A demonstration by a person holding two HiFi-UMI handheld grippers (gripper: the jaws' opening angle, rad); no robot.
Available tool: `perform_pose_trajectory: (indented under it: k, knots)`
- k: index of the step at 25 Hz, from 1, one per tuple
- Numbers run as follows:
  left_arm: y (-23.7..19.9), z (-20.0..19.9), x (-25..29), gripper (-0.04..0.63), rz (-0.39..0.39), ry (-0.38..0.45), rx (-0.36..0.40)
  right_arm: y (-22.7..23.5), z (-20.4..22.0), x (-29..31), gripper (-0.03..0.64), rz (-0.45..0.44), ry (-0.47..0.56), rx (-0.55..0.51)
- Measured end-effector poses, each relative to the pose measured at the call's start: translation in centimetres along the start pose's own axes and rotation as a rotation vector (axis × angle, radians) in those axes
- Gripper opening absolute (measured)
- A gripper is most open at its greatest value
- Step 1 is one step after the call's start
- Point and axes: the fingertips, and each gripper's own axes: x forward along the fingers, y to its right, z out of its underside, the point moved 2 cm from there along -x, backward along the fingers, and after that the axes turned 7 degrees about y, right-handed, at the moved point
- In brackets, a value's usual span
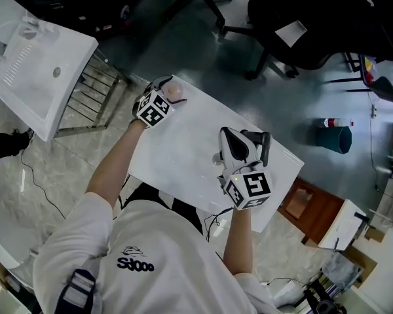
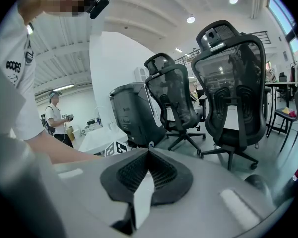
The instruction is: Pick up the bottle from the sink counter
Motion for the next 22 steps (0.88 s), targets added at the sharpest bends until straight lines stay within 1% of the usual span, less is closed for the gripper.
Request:
perform_pose_trajectory:
  k: [5, 12, 15, 18, 22]
  knots:
    - [0.8, 0.0, -0.2, 0.396, 0.02, 0.008, -0.007, 0.2, 0.0, -0.5, 0.011, 0.01, 0.001, 0.003]
    - [1.3, -0.4, -1.2, 0.396, 0.012, 0.02, -0.025, 0.2, -0.2, -0.8, 0.011, 0.008, 0.013, 0.005]
    - [0.9, -1.6, -2.0, 0.396, -0.007, 0.045, -0.045, 0.1, -0.6, -0.9, 0.011, 0.002, 0.021, -0.001]
    - [0.7, -3.7, -3.4, 0.397, -0.025, 0.091, -0.052, 0.1, -1.2, -1.1, 0.011, -0.002, 0.032, -0.005]
    - [0.8, -6.7, -5.3, 0.396, -0.023, 0.154, -0.062, -0.1, -2.3, -1.4, 0.011, -0.007, 0.054, -0.017]
